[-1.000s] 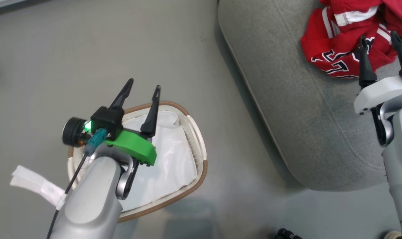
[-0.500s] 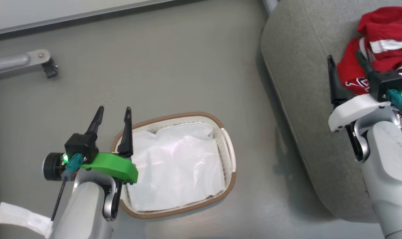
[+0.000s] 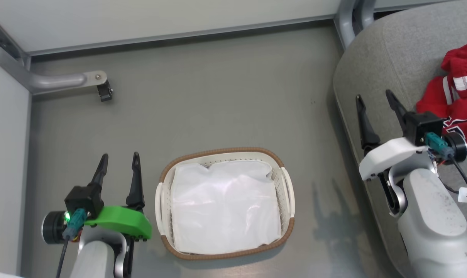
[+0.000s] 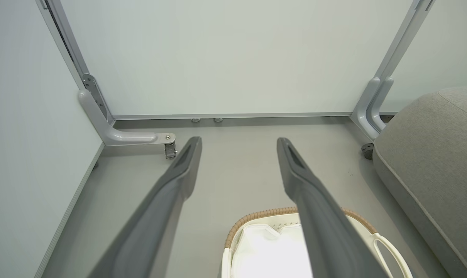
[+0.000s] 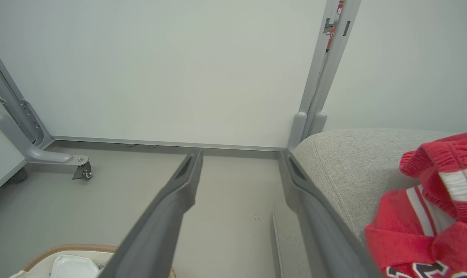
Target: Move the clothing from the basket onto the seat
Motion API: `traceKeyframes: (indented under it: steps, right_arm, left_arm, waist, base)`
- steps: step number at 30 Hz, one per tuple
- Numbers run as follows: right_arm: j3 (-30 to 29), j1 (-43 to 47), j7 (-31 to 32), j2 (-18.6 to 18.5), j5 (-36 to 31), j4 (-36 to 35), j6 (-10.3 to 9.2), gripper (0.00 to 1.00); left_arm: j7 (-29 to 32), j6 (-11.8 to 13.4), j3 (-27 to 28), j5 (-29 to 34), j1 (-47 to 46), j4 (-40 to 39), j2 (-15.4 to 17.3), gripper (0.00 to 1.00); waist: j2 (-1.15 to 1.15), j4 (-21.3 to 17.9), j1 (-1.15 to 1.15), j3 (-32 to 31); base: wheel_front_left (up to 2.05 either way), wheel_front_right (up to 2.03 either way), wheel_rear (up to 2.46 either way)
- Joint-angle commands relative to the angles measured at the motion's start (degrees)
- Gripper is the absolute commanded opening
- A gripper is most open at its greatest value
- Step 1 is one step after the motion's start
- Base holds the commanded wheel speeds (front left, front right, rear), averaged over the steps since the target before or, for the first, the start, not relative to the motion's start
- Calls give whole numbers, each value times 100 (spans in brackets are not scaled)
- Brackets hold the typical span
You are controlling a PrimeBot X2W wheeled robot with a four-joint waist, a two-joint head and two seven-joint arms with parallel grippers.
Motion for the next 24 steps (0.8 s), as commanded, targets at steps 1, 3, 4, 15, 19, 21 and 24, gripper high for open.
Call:
traceKeyframes:
  steps: [1, 3, 4, 15, 19, 21, 24]
  right_arm:
    - [-22, 151, -27, -14, 7, -8, -9, 100]
    - [-40, 267, -27, 25, 21, -5, -9, 100]
    - [-73, 325, -27, 52, 45, -2, -9, 100]
    - [4, 897, -27, 182, 142, -43, -9, 100]
    - [-34, 1124, -27, 213, 153, -69, -9, 100]
    - [-88, 1237, -27, 239, 158, -86, -9, 100]
    - [-106, 1368, -27, 273, 146, -110, -9, 100]
  left_arm:
    - [1, -27, 38, 21, 165, -17, 0, 100]
    - [1, -61, 104, 34, 241, -37, -8, 100]
    - [0, -65, 139, 36, 295, -55, -13, 100]
    - [0, -159, 371, 17, 849, -162, -30, 100]
    - [0, -171, 442, -144, 1039, -144, -30, 100]
    - [1, -174, 459, -171, 1144, -143, -30, 100]
    - [1, -174, 491, -220, 1277, -161, -29, 100]
  waist:
    - [0, 99, 0, -161]
    - [0, 103, 0, -234]
    - [0, 102, 0, -274]
    - [0, 58, 0, -687]
    - [0, 65, 0, -858]
    - [0, 72, 0, -933]
    - [0, 73, 0, -1035]
  base:
    - [0, 0, 0]
    - [0, 0, 0]
    - [0, 0, 0]
    - [0, 0, 0]
    - [0, 0, 0]
    - [0, 0, 0]
    - [0, 0, 0]
